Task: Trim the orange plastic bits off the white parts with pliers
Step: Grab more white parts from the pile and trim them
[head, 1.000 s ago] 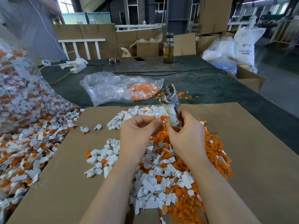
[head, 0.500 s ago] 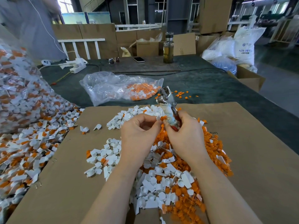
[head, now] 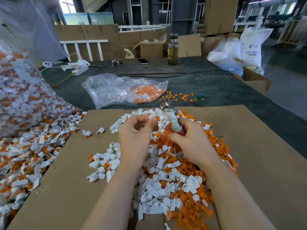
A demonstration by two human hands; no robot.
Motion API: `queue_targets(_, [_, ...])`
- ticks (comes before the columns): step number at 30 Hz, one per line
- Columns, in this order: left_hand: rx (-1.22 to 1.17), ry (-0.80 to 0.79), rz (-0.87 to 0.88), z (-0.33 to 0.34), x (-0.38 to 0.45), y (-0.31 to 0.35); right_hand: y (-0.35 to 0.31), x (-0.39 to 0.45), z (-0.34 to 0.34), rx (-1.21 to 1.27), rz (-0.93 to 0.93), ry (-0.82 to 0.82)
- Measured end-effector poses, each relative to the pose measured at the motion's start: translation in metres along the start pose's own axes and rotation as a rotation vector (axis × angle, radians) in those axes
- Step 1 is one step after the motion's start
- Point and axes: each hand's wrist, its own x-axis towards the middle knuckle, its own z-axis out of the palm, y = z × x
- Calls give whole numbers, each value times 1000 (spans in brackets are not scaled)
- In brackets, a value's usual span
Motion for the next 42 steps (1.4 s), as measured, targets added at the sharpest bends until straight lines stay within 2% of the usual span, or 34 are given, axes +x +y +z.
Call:
queue_targets(5, [-97, 8, 12, -3, 2, 0, -3, -3, -4, -11, -10, -161])
queue_targets(8, [-104, 19, 15, -4, 3, 0, -2, -3, -3, -16, -14, -194])
queue_targets(17, [201, -17, 121, 2, -3, -6, -5, -2, 7, -6, -107, 198])
queue_targets(23, [254, -34, 170, 6, -6, -8, -4, -1, 9, -73, -110, 213])
queue_targets(31, [282, -54, 229, 4, -6, -8, -3, -1, 10, -34, -79, 204])
queue_targets(35, [226, -50, 173, 4, -4, -7, -3, -1, 8, -27, -71, 161])
queue_targets(42, [-109, -36, 61, -9, 6, -4, -2, -3, 0, -17, -19, -112])
